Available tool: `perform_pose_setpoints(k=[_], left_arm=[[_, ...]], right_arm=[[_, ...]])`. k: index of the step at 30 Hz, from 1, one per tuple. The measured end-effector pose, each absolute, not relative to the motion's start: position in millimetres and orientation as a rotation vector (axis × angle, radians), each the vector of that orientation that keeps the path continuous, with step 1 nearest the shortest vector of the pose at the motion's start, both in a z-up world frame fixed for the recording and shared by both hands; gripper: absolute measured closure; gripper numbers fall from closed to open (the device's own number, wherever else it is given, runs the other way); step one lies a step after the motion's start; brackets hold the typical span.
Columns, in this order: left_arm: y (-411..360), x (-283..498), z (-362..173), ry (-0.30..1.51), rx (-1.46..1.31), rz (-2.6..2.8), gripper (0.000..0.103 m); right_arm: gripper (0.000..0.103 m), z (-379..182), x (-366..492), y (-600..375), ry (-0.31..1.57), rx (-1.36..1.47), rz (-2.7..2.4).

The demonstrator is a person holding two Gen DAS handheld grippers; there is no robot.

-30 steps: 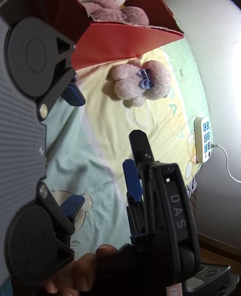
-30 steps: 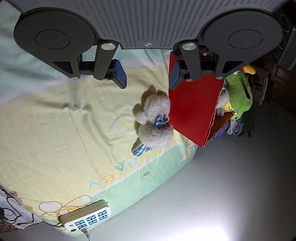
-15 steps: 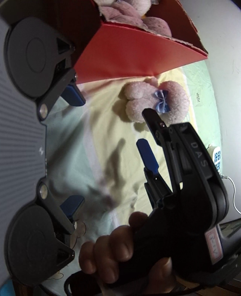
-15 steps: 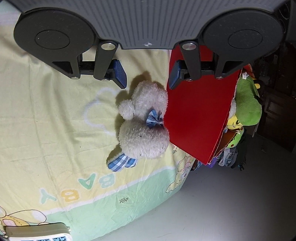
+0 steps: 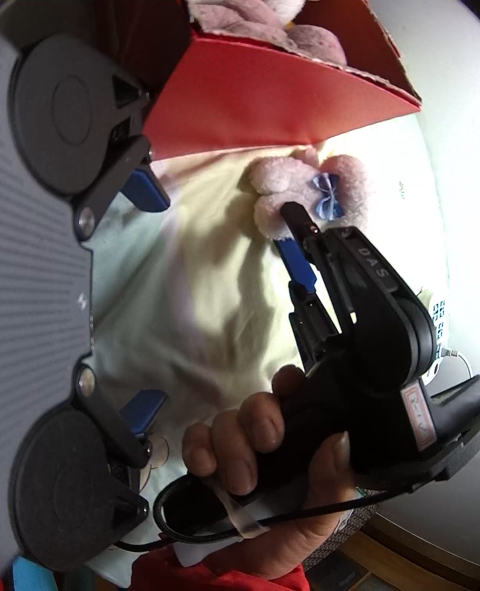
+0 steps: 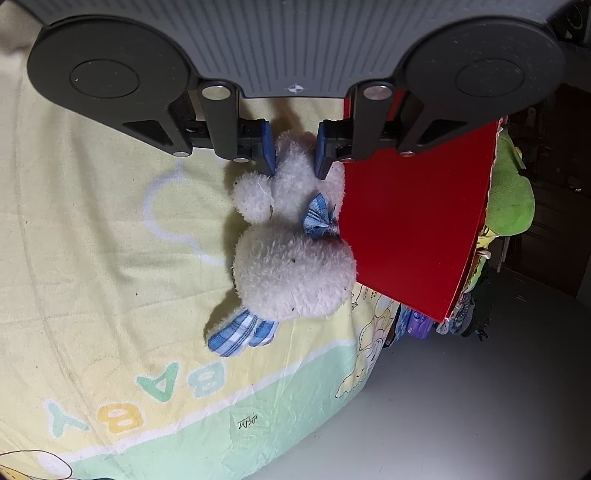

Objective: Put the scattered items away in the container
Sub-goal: 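Close the right gripper on the white bunny's body, then lift the white bunny and carry it over the red box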

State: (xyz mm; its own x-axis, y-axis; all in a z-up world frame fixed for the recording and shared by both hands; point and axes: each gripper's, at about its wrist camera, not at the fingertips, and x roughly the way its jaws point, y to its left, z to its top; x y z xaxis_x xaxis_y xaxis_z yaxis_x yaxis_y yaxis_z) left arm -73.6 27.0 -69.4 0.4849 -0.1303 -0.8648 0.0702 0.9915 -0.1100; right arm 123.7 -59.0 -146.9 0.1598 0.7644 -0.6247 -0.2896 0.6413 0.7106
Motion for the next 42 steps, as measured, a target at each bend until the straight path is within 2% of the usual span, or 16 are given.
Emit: perform_pose_setpoints(k=[8, 19, 21, 24, 27, 34, 36, 42], left_arm=[[38, -77, -58, 1.039, -0.135, -0.195, 0.001], [34, -82, -59, 1.037, -0.193, -0.277, 0.001], [33, -79, -62, 1.043, -0.208, -0.292, 0.001], [26, -75, -64, 1.043, -0.218, -0.305, 0.001], [23, -67, -66, 1.031, -0.214, -0.302, 0.001], [31, -45, -75, 1.047, -0.255, -0.247, 0.001], [29, -44, -77, 1.043, -0.242, -0.243, 0.001], [26, -42, -86, 1.066, -0.230, -0.230, 0.006]], right_arm=[[0.084, -141, 97, -105, 1.181, 0.481, 0.794], [0.084, -143, 20, -166, 1.242, 0.486, 0.716], [0.090, -143, 10, -174, 1.254, 0.509, 0.700], [0.080, -141, 0, -183, 1.236, 0.510, 0.635], [0.076, -137, 2, -202, 1.167, 0.605, 0.585], [0.050, -130, 29, -181, 1.082, 0.619, 0.608], [0.049, -133, 36, -176, 1.086, 0.633, 0.624], [0.038, -142, 53, -161, 1.130, 0.641, 0.659]])
